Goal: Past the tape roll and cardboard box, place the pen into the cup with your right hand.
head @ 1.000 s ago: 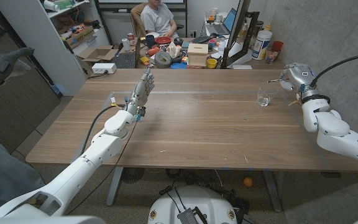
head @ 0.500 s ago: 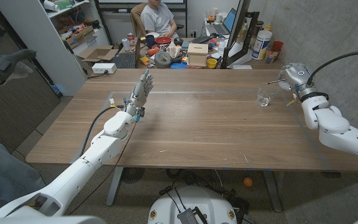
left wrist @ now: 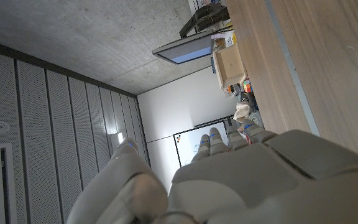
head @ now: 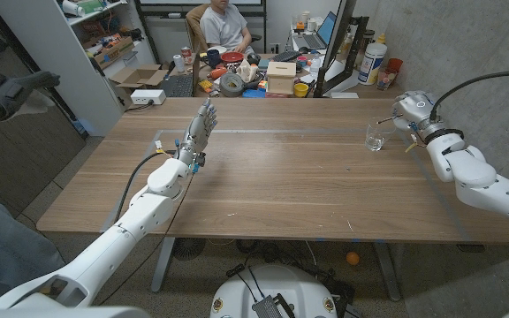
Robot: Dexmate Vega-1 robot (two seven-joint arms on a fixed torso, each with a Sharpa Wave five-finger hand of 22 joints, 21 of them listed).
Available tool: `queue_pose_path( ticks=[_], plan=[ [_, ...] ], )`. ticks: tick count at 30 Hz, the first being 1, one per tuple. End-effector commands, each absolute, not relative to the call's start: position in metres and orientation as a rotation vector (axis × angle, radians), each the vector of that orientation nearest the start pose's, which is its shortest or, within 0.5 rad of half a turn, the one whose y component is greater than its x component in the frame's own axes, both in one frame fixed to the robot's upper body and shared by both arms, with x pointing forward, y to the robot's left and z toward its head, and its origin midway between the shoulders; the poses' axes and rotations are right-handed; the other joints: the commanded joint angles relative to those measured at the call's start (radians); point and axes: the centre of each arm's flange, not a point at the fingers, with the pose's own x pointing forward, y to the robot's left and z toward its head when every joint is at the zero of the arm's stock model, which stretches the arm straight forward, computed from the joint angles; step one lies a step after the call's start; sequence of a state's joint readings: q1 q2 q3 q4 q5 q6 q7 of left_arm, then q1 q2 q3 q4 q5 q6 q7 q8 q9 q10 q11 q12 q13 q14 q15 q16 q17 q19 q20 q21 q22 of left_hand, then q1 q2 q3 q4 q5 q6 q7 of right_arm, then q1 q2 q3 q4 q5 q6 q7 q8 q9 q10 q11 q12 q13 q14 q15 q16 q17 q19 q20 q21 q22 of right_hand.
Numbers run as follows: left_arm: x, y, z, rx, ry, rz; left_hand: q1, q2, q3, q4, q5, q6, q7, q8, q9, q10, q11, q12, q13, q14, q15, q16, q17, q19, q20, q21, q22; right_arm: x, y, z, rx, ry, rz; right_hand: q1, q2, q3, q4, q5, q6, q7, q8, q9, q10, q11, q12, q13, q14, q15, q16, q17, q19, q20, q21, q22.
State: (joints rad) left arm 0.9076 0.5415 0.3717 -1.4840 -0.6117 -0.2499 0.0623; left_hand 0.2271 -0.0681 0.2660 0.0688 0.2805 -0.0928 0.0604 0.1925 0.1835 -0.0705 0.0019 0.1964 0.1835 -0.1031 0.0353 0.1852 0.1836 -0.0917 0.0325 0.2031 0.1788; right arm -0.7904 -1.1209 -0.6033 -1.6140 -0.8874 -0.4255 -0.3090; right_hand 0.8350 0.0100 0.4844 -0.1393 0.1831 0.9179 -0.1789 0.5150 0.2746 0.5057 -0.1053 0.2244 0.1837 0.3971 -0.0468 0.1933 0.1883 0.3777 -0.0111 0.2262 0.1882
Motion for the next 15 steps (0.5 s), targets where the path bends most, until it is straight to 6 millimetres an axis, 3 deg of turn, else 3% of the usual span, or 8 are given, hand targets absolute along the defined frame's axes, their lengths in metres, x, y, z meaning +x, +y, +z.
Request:
queue_pose_path(
  ticks=[1,10,15],
  plan=[
    [0.6193,0.2695,-0.0198,-0.028,-0.638,-0.2,0.006,0.004,-0.007,0.0,0.0,-0.002,-0.006,0.005,0.004,-0.003,0.0,0.007,0.005,-0.003,-0.001,0.003,0.004,-0.006,0.004,0.004,0.005,0.5941,-0.4277,0.0581,-2.082,-0.452,-0.666,0.0,0.007,0.006,0.002,0.004,0.008,-0.013,0.003,0.078,0.011,0.0,0.003,0.004,0.01,-0.055,0.003,0.004,0.002,-0.005,-0.004,0.004],
    [0.6171,0.272,-0.0236,-0.037,-0.635,-0.192,0.006,0.005,-0.009,0.0,-0.001,-0.002,-0.005,0.005,0.004,-0.003,0.0,0.007,0.005,-0.003,0.0,0.003,0.004,-0.006,0.005,0.004,0.005,0.5968,-0.4352,0.0527,-2.168,-0.413,-0.639,0.0,0.008,0.007,0.001,0.004,0.008,-0.012,0.004,0.077,0.013,-0.001,0.003,0.004,0.014,-0.057,0.004,0.004,0.0,-0.006,-0.005,0.004],
    [0.6186,0.2696,-0.0244,-0.04,-0.633,-0.199,0.007,0.005,-0.01,0.0,-0.001,-0.002,-0.005,0.005,0.004,-0.003,-0.001,0.007,0.005,-0.003,0.0,0.003,0.004,-0.006,0.005,0.004,0.005,0.596,-0.4289,0.055,-2.214,-0.43,-0.625,0.001,0.008,0.008,0.001,0.004,0.007,-0.017,0.004,0.076,0.013,-0.001,0.003,0.004,0.016,-0.058,0.004,0.004,0.0,-0.007,-0.005,0.004]
  ],
)
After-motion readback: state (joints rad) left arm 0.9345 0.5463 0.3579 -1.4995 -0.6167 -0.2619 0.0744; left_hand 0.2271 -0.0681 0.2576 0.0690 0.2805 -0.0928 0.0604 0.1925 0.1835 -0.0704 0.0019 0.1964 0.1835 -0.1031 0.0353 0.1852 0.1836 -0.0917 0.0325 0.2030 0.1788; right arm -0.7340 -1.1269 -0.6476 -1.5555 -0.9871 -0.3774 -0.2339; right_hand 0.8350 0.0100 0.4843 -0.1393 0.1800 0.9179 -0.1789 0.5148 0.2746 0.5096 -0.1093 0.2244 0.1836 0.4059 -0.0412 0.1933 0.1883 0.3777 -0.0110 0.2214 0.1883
